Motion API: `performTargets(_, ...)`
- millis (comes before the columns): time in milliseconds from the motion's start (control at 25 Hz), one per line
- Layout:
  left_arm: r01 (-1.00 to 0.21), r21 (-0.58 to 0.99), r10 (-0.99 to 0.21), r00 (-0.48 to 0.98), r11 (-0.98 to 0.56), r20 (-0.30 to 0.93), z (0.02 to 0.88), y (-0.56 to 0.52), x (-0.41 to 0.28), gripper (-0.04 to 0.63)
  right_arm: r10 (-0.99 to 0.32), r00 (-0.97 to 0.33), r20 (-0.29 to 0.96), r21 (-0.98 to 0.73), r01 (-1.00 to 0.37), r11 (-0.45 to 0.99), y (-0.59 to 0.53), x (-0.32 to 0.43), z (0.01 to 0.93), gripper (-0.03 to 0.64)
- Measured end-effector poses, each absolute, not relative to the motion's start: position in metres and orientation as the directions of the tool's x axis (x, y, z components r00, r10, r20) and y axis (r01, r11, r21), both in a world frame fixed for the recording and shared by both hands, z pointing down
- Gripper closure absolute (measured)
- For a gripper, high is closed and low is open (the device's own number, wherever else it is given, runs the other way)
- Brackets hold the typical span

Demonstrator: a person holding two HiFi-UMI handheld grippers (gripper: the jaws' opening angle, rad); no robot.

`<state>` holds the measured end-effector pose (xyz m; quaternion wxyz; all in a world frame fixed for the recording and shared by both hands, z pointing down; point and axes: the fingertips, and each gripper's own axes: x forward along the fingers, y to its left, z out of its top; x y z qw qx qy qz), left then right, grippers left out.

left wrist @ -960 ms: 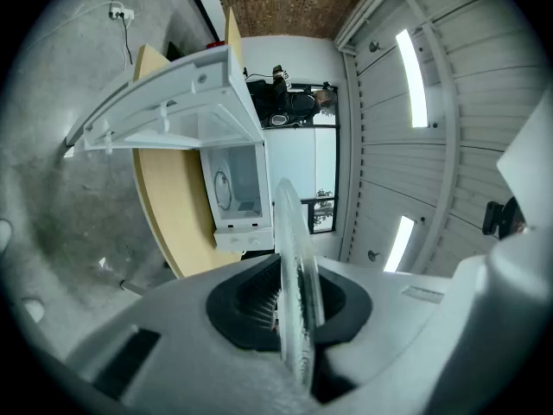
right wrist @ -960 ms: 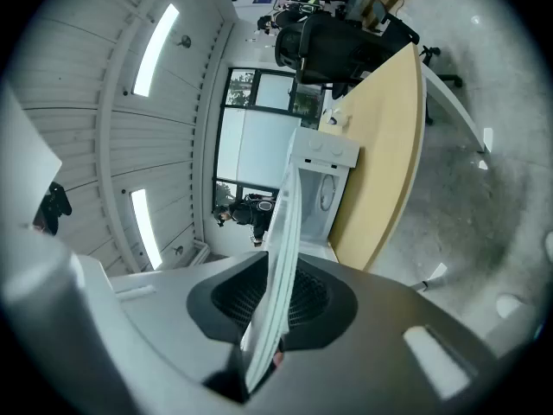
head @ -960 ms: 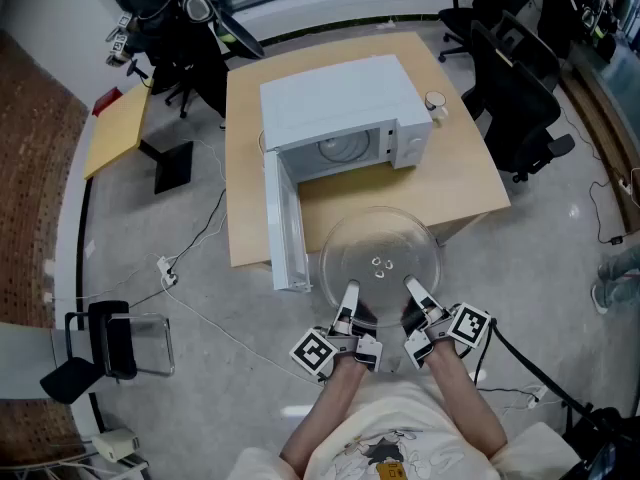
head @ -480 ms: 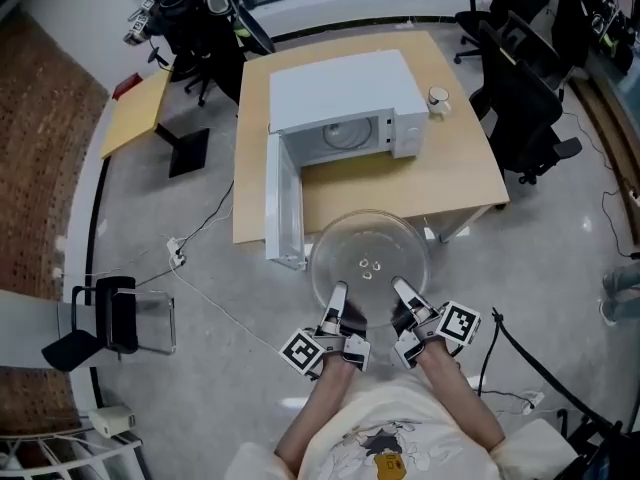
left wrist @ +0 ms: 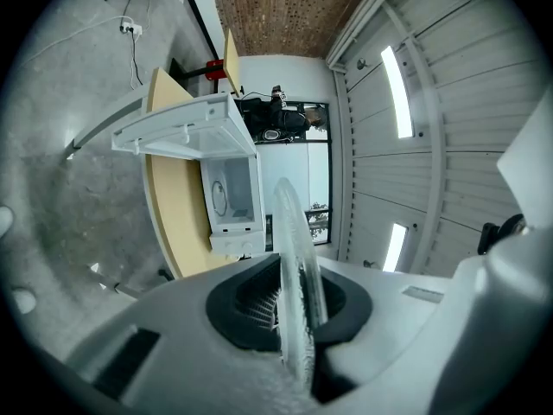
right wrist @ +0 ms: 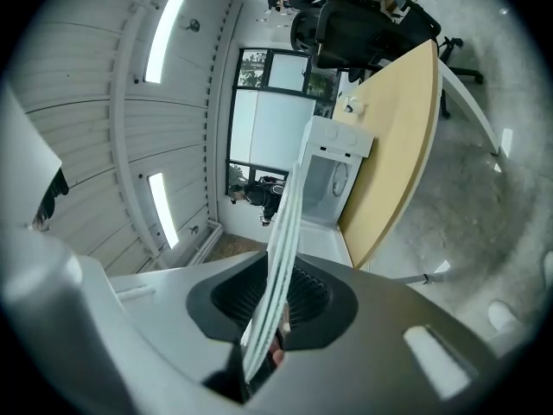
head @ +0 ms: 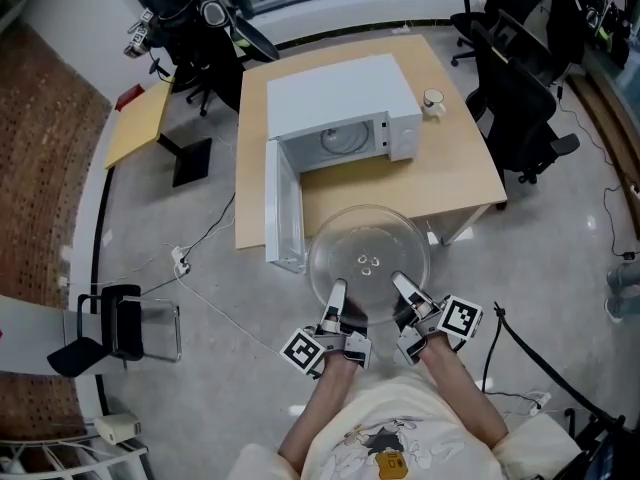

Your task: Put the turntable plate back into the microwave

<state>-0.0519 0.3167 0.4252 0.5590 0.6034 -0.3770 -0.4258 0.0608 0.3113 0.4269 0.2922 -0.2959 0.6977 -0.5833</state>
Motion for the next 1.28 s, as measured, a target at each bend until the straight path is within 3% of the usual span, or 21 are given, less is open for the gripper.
performTargets(760,0.045,0.996,-0.888,0.451,-0.077,-0.089,0.439,0.248,-0.079,0.56,-0.827,-0.561,-0.03,-0.986,-0.118,0.115,0.258,0.034,0.445,0.557)
performTargets(1280,0.012,1.0,-0.928,0.371,-0.027,-0.029,0.482,0.111,-0.055,0.56,-0.727,-0.687,-0.013,-0.992,-0.081,0.095,0.112,0.055,0.484,0.551)
